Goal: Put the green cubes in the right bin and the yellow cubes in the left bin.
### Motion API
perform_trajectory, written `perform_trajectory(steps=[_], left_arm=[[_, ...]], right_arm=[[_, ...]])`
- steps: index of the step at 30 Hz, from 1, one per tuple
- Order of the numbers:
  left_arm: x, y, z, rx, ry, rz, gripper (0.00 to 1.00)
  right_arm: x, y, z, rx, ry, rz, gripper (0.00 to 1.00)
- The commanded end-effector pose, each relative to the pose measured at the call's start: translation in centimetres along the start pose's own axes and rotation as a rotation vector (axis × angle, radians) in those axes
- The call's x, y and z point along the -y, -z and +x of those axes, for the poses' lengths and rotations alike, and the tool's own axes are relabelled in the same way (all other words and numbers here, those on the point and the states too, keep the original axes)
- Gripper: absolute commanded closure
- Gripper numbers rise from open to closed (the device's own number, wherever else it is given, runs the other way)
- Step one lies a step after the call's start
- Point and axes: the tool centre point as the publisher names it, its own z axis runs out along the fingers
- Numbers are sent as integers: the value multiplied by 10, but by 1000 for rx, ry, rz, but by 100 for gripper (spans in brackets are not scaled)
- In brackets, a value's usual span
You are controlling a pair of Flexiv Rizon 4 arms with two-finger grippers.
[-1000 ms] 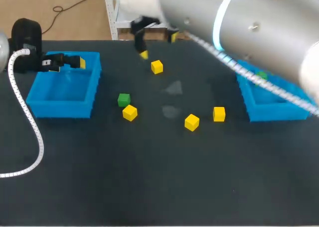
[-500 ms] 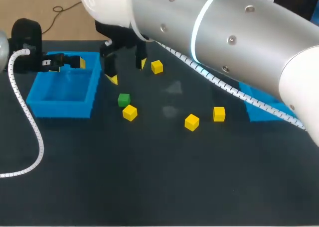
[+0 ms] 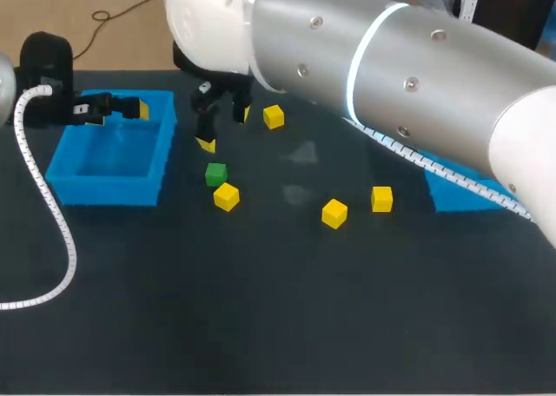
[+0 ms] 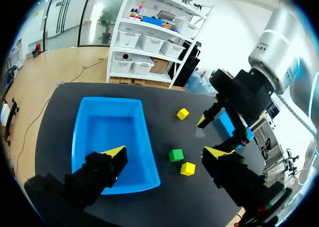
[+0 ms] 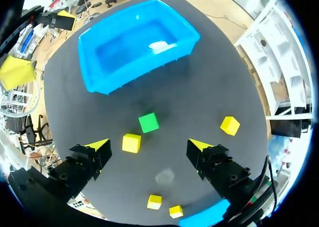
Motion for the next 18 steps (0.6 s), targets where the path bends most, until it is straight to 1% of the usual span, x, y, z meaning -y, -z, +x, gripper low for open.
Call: perform_trajectory(steps=[1,6,10,13,18], left_arm=[[-2,1,2,7,-2,12,0],[-2,1,2,7,-2,12,0],[-2,1,2,7,-2,12,0],[-2,1,2,7,-2,12,0],[-2,1,2,7,-2,12,0]], right_arm=[[-5,-10,5,364,24,21,0],[-7,-29,-4,356,97,11,0],[-2,-43,-12,350,120,-5,0],[3,-53,-14,336,102,-20,0],[3,-60,-10,318,79,-36,0]])
